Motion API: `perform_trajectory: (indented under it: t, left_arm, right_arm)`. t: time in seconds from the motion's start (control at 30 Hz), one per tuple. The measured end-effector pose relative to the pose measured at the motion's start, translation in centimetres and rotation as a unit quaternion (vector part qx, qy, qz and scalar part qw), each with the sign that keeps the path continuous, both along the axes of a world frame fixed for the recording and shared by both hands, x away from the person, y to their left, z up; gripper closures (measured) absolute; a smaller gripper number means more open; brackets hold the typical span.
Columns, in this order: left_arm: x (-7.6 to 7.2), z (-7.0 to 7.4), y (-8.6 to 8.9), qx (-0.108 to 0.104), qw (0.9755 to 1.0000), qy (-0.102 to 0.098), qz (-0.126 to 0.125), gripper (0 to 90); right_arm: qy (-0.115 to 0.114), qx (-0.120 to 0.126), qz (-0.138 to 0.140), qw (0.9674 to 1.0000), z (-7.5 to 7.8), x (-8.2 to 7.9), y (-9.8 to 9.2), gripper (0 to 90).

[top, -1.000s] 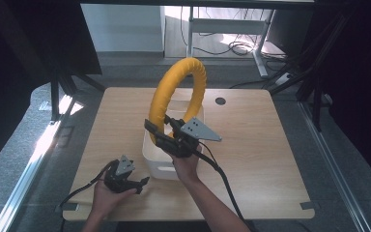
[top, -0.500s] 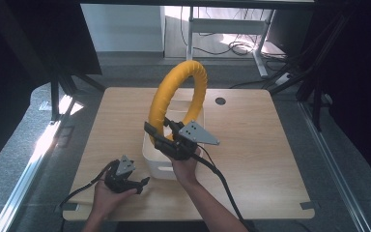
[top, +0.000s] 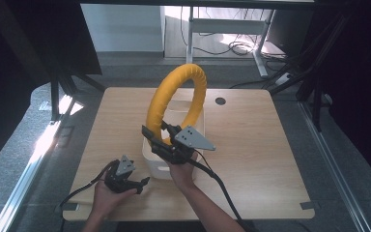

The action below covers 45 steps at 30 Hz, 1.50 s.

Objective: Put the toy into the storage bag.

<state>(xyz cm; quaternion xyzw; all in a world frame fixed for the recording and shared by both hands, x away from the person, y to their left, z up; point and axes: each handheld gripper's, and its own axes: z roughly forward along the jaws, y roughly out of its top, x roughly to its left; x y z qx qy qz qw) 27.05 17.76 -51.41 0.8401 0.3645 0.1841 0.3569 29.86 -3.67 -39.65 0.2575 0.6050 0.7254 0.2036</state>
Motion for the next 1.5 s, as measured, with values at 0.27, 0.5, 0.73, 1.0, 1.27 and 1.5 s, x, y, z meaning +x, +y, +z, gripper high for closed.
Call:
perform_trajectory:
  t: [0.27, 0.5, 0.73, 1.0, 1.27, 1.5]
  left_arm:
    - [0.0, 0.0, 0.0, 0.000, 1.0000, 0.000, 0.000, 14.5]
    - [0.0, 0.0, 0.0, 0.000, 1.0000, 0.001, -0.001, 14.5]
    - [0.0, 0.0, 0.0, 0.000, 1.0000, 0.000, 0.000, 14.5]
    - [0.0, 0.0, 0.0, -0.001, 1.0000, 0.000, 0.000, 14.5]
    - [0.0, 0.0, 0.0, -0.002, 1.0000, 0.000, 0.000, 14.5]
    - [0.0, 0.0, 0.0, -0.001, 1.0000, 0.000, -0.001, 14.5]
  right_arm:
    - [0.007, 0.004, 0.000, 1.0000, -0.9, -0.3, 0.3, 49.8]
    - [0.016, 0.004, -0.002, 0.9999, -1.1, -0.6, 0.4, 49.6]
    - [0.034, -0.003, -0.009, 0.9994, -1.3, -0.6, 0.5, 49.4]
    - [0.039, -0.014, -0.015, 0.9990, -1.6, -0.8, 0.9, 49.3]
    - [0.050, -0.021, -0.020, 0.9984, -2.0, -0.9, 1.0, 49.0]
    - [0.056, -0.031, -0.027, 0.9976, -2.2, -1.0, 1.2, 48.4]
